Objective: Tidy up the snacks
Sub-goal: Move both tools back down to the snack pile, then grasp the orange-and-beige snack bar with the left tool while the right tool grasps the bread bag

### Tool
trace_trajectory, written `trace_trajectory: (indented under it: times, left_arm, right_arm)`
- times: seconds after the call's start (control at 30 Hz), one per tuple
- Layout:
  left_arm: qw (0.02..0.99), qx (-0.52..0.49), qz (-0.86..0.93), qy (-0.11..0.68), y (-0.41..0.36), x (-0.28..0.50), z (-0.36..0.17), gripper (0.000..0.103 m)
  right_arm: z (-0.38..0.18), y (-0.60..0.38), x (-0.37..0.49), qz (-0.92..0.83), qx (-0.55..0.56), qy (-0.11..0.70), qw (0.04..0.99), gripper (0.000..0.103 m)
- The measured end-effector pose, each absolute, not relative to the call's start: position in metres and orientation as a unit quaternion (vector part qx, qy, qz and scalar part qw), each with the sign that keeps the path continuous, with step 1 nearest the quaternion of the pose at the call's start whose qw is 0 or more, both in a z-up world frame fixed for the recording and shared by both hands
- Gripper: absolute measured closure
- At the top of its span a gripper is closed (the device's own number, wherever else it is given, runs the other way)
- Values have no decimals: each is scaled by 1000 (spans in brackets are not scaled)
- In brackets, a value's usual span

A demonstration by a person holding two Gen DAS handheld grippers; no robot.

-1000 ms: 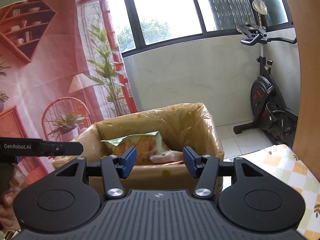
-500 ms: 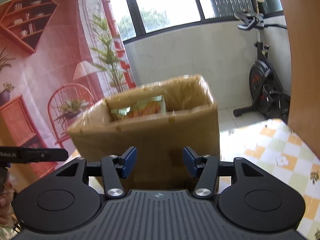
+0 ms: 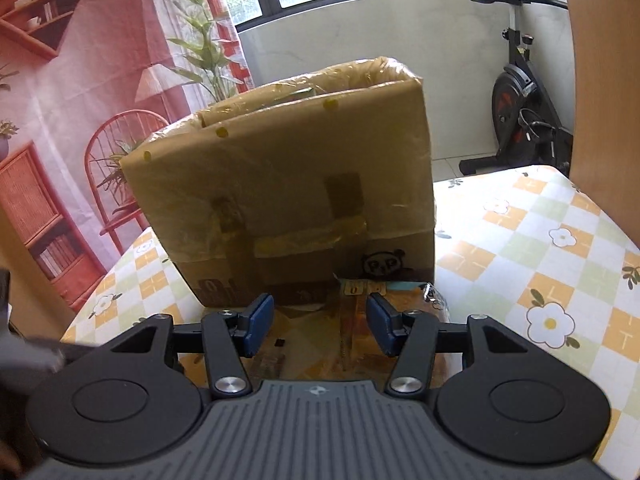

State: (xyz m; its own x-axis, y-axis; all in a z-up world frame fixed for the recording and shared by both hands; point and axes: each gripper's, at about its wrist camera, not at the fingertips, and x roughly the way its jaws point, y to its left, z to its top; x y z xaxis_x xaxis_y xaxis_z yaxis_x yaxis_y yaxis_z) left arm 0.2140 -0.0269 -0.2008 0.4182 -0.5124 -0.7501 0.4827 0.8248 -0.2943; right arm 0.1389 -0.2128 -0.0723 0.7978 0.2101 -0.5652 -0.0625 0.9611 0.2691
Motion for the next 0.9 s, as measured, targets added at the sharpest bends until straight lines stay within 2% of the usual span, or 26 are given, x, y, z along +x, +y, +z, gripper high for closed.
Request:
trace_trajectory:
  times: [0.43,0.53,0.57,0.77,0.83,0.9]
  left_arm:
    - [817,25,-313,484,-59,199,-235,39]
    - [819,22,-304,485,-58,199,-239,48]
    - [819,10,-307,484,-55,199,-239,59]
    - [840,-23,-253,479,-31,205,-238,60]
    - [844,-43,-234,481,-20,208,-238,60]
    - [847,-63,-217,481,-9,210,-239,60]
  right_arm:
    - [-90,-220,144,50,123,332,934,48]
    - [-93,-222,144,49,123,336,933,48]
    - [-93,-223,145,48,123,336,932,48]
    - [-97,-224,147,47,124,341,931,48]
    - [-98,-225,149,49,123,345,929,42]
    - [-100,-226,152,49,124,348,928,22]
